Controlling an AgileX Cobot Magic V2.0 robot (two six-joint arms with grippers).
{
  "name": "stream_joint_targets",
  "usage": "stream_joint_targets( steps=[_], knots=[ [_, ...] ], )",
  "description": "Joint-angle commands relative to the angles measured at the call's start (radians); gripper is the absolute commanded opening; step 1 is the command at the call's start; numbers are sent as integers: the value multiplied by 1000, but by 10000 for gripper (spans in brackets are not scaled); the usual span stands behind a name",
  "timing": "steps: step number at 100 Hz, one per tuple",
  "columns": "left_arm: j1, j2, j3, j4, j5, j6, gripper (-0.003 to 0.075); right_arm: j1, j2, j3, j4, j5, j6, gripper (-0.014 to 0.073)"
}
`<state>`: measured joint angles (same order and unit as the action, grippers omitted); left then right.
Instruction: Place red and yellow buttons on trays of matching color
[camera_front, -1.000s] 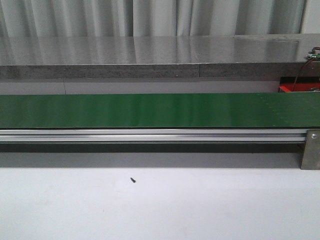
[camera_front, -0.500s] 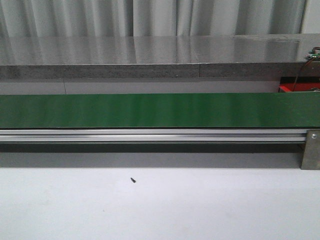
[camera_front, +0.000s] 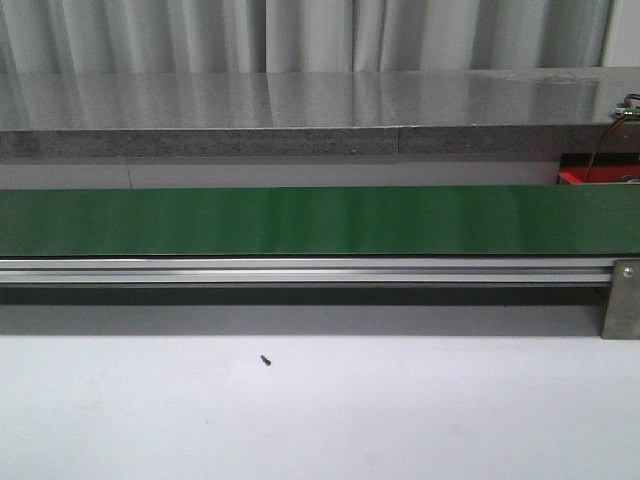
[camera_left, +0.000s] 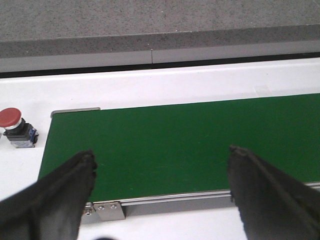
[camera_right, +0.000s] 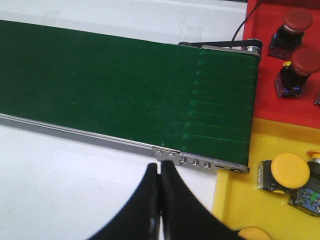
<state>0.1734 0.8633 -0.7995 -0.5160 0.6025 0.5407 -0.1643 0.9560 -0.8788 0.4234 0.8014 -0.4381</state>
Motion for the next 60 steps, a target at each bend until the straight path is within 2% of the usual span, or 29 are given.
stream_joint_targets(
  steps=[1, 16, 36, 60],
  knots=[
    [26, -2, -43, -31, -75, -28, 606, 1, -14, -37, 24, -41, -13, -70],
    [115, 61, -124, -31, -38, -62, 600, 1, -14, -37, 24, -41, -13, -70],
    [224, 265, -362, -5, 123, -106, 600, 1, -14, -37, 24, -41, -13, -70],
    [309, 527, -616, 15, 203, -109, 554, 1, -14, -37, 24, -41, -13, -70]
  ],
)
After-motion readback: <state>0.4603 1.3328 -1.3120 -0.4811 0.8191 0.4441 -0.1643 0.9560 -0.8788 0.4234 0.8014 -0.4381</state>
